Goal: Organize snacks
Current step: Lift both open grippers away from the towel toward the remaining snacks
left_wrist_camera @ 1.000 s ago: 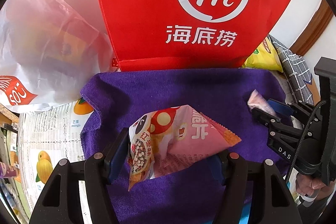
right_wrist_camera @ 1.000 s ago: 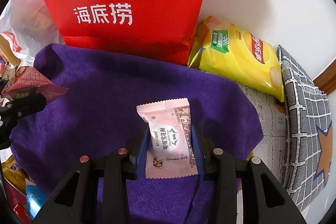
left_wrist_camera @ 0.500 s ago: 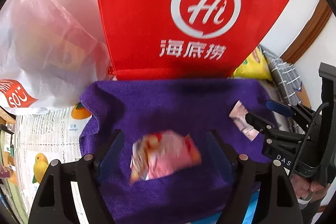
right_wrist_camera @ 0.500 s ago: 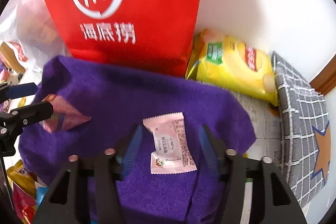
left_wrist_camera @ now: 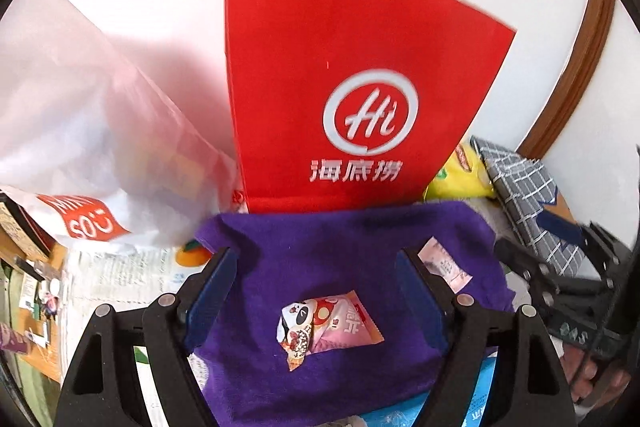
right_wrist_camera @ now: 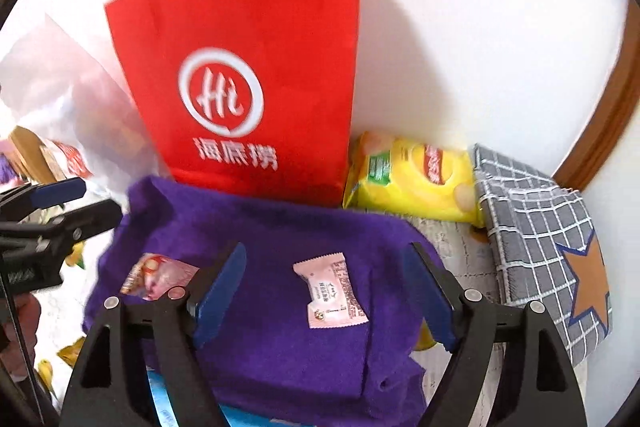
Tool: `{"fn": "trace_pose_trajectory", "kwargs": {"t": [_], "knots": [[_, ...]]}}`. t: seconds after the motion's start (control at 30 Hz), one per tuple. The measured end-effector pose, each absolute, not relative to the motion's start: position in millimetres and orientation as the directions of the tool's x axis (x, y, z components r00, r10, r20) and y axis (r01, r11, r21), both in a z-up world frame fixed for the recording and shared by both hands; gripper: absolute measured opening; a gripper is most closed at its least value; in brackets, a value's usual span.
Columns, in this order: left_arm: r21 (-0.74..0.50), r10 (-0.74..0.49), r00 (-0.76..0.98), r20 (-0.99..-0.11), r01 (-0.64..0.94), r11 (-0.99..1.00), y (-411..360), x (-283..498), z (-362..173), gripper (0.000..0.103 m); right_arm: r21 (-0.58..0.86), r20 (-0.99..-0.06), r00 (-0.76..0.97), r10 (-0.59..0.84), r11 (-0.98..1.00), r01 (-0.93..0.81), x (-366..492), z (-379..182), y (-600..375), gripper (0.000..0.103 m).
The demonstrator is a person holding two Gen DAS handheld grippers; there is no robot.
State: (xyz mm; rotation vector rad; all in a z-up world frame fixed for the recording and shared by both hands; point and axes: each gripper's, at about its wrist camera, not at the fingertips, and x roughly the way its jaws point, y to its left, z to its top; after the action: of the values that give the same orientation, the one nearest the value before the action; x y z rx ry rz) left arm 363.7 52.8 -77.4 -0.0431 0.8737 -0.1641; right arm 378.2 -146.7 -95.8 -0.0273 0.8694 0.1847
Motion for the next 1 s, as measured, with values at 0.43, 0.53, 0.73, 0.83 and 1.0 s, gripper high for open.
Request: {"fn": "trace_pose_trajectory", "kwargs": {"t": [0.43, 0.53, 0.73, 0.83, 1.0], "knots": [[-0.158, -0.239, 0.691, -0.682, 0.18, 0.971, 47.1, 303.2, -16.6, 0.081, 0.174, -0.785, 0.567, 0.251, 0.967, -0.188, 261.3, -83.2, -164.3, 0.08], [-0.177, -0.248, 0.665, -0.705, 0.173, 0.969, 49.6, 291.3, -18.4, 0.081, 0.148, -0.793, 0.561, 0.239, 0.968, -0.203, 234.8, -89.5, -153.7, 0.08], [-0.188, -0.248, 0.661, -0.708, 0.162, 0.969, 65.5, 256.1, -19.3, 0.081, 0.158, -0.815, 0.516, 0.265, 0.957, -0.243, 197.2, -116.8, -133.8, 0.08], [-0.188, -0.236, 0.662, -0.711, 0.145, 0.972, 74.9, 242.0, -20.7, 0.081, 0.18, -0.827, 0.488, 0.281, 0.953, -0.243, 188.2, -132.2, -127.8, 0.08], [-0.167, -0.22, 0.653, -0.724, 0.144, 0.975, 83.9, 218.3, -32.6, 0.081, 0.164, -0.842, 0.474, 0.257, 0.96, -0.228, 184.5, -149.4, -118.7, 0.08]]}}
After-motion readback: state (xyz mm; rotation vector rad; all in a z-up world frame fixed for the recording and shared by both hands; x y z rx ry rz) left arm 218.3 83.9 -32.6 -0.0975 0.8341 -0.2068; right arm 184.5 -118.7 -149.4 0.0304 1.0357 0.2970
